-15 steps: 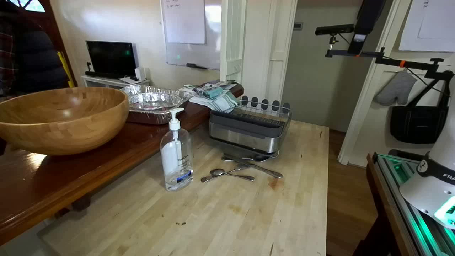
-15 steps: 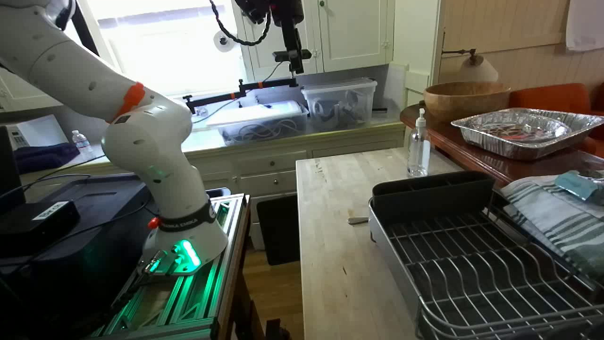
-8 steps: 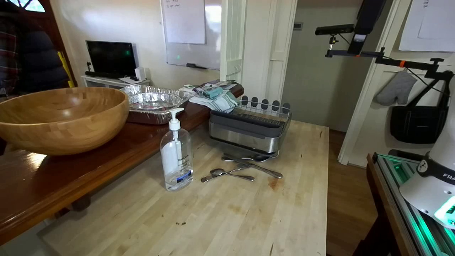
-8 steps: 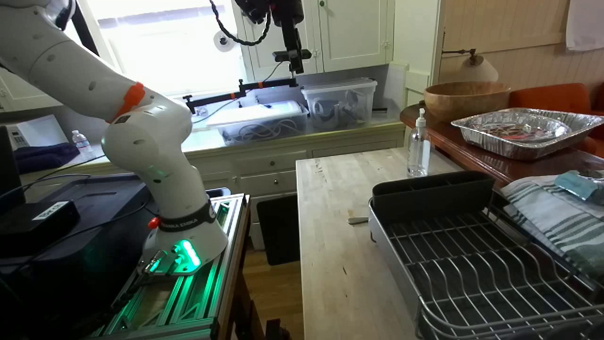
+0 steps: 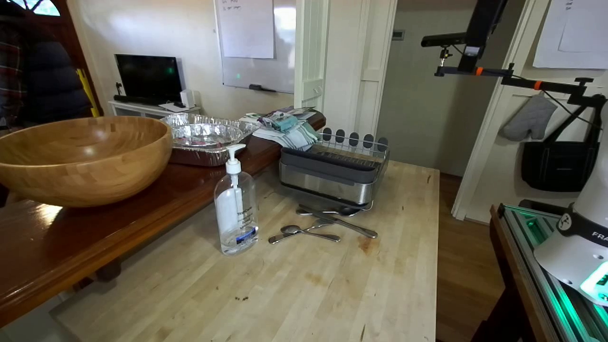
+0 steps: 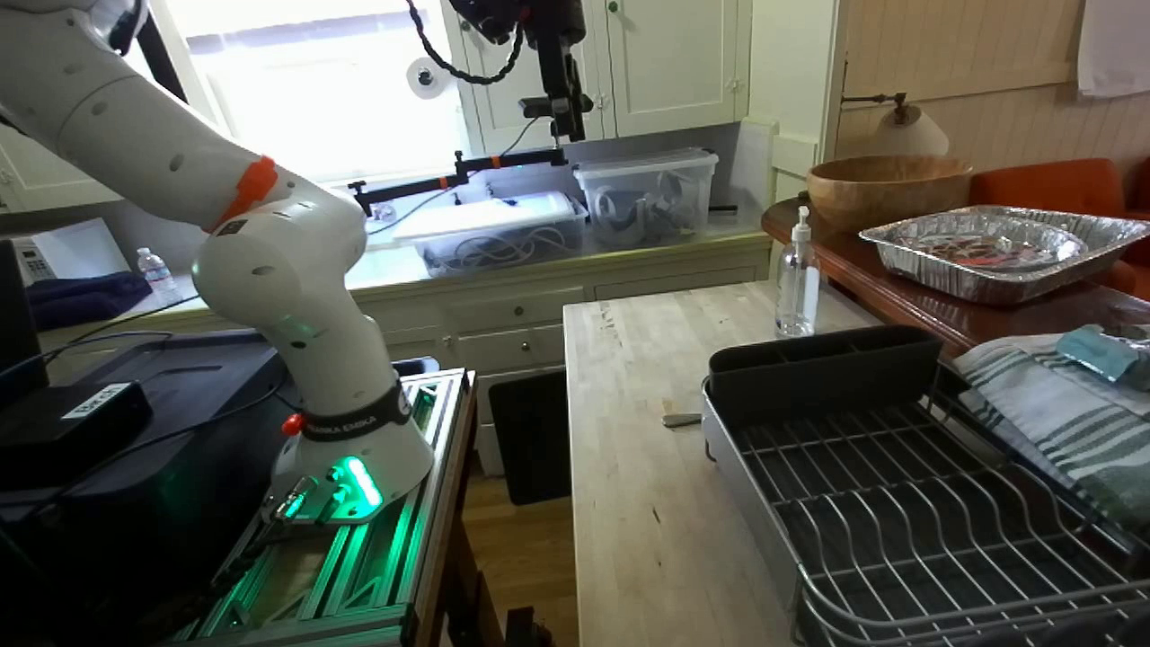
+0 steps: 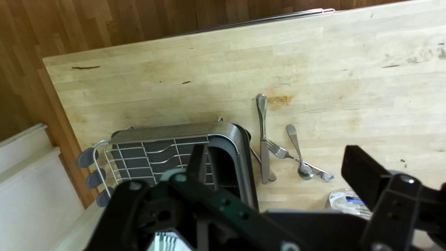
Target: Turn the plate rack to the left
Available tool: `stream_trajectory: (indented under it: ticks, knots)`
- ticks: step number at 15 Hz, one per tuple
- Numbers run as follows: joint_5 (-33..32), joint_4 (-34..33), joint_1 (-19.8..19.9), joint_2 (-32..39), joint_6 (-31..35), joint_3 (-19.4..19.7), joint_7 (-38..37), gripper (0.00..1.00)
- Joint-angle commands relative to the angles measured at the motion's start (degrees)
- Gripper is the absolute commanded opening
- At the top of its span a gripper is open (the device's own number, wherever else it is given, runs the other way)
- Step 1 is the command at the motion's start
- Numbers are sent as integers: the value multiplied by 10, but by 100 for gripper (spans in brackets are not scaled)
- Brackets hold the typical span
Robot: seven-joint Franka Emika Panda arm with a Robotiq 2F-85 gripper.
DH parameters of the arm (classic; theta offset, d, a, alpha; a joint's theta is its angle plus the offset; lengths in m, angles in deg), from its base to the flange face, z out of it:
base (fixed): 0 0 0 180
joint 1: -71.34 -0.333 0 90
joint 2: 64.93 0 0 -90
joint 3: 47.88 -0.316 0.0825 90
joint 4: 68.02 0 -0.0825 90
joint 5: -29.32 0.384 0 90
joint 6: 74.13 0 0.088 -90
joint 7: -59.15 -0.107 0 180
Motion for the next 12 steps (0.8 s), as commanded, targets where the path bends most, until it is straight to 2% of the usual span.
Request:
stream_trajectory:
  ticks: [1, 7, 12]
  knots:
    - [9, 5, 22, 23, 5, 36, -34, 100]
    - [34, 22, 69, 70, 23, 108, -74, 100]
    - [52, 48, 104, 113, 76, 164, -86, 100]
